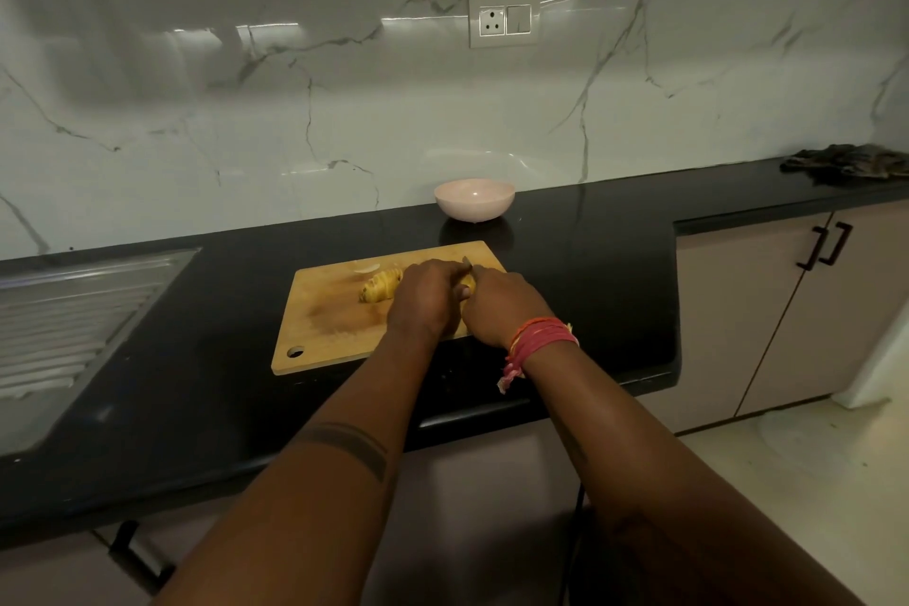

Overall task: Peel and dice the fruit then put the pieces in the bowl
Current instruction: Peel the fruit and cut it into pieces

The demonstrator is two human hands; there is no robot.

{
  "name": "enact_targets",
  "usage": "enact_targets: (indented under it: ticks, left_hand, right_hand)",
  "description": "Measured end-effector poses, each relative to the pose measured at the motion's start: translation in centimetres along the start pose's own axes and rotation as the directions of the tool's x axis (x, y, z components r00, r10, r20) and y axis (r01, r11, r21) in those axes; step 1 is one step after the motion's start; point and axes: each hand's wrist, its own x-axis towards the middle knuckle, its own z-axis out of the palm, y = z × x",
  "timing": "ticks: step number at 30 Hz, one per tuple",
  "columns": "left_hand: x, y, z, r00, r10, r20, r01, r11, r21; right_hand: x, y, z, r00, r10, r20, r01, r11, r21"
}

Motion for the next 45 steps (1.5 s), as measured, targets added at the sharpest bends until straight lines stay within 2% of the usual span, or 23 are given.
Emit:
enact_targets:
  ticks: [4, 12, 21, 30, 39, 45]
  left_hand:
    - [0.0, 0.2, -0.1, 1.0, 0.011, -0.004, -0.011, 1.0, 0.009]
    - [0.3, 0.4, -0.1, 0.997, -0.067, 0.023, 0.067, 0.998, 0.022]
    - [0.0, 0.6, -0.2, 0.991, -0.13, 0.038, 0.13, 0.991, -0.005]
    - [-0.3, 0.4, -0.3, 0.986, -0.168, 0.016, 0.169, 0.982, -0.082]
    - [-0.3, 0.1, -0.3, 0.992, -0.127, 0.001, 0.127, 0.988, -0.092]
    - [-0.2, 0.1, -0.2, 0.996, -0.085, -0.006, 0.085, 0.996, -0.034]
  right_hand:
    - [0.6, -0.4, 0.3, 1.0, -0.008, 0.0, 0.008, 1.0, -0.023]
    - [-1.3, 0.3, 1.3, 0.999, -0.017, 0.038, 0.021, 0.994, -0.108]
    - [-5.6, 1.5, 0.9, 1.0, -0.014, 0.026, 0.017, 0.995, -0.097]
    - [-3.5, 0.8, -1.1, 0.998, -0.008, -0.058, 0.008, 1.0, -0.01]
    - [-1.4, -0.5, -0.9, 1.0, -0.009, -0.005, 0.009, 1.0, 0.002]
    - [-0.3, -1.1, -0.9, 1.0, -0.016, -0.001, 0.016, 1.0, 0.0]
